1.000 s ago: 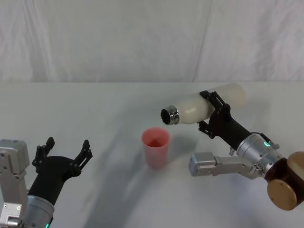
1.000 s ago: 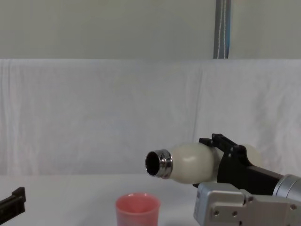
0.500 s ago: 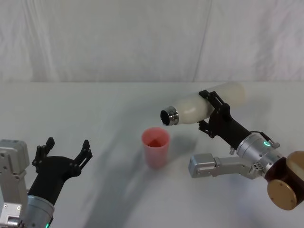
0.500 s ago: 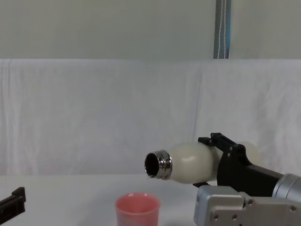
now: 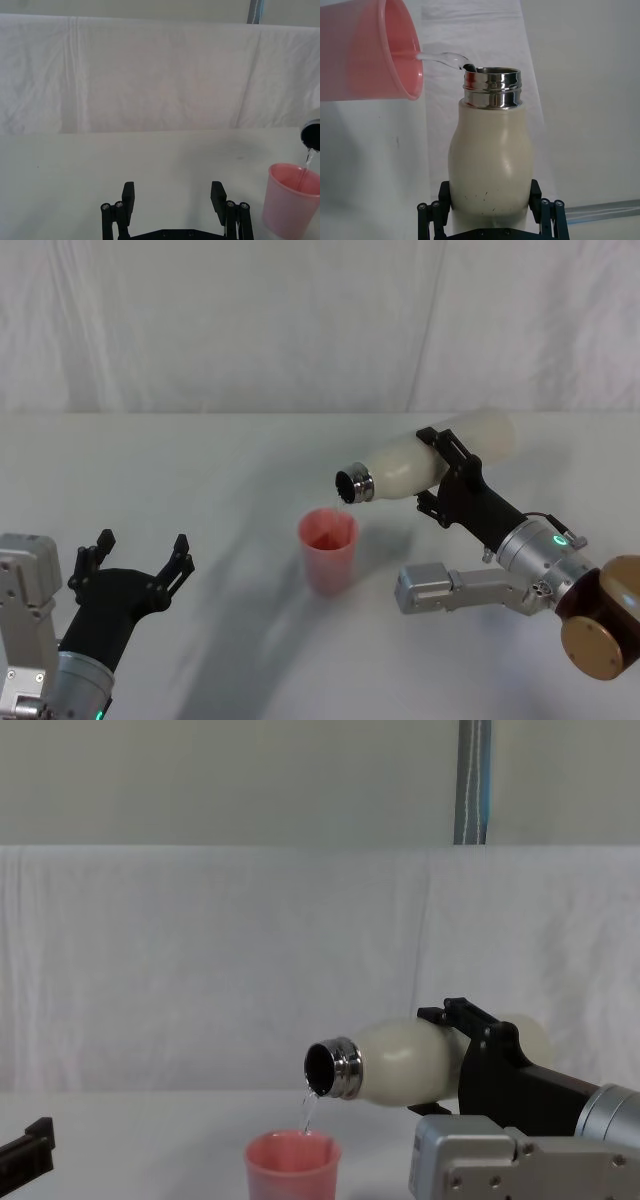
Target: Grasp the thermos with one hand and pour water into the cup lid.
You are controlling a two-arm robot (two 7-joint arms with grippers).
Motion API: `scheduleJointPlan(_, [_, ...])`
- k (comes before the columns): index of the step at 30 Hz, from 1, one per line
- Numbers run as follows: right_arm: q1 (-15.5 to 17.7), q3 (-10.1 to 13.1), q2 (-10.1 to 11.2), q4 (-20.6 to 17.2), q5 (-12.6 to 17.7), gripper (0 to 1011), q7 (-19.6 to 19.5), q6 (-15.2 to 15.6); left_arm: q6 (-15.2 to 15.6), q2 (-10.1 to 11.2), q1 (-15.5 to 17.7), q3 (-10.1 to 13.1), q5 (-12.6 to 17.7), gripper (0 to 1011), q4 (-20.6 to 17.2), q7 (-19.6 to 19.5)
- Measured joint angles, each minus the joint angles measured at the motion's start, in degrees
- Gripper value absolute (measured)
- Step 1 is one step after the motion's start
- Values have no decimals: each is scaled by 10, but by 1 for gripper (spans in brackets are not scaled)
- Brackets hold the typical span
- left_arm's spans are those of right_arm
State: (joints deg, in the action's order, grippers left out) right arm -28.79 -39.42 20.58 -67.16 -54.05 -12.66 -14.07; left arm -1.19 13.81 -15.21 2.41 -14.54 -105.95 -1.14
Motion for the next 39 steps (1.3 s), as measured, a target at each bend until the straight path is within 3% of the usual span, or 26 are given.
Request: scheduleJointPlan(39, [1,-1,2,-4,3,950,5,2,0,0,0,0,0,1001,0,0])
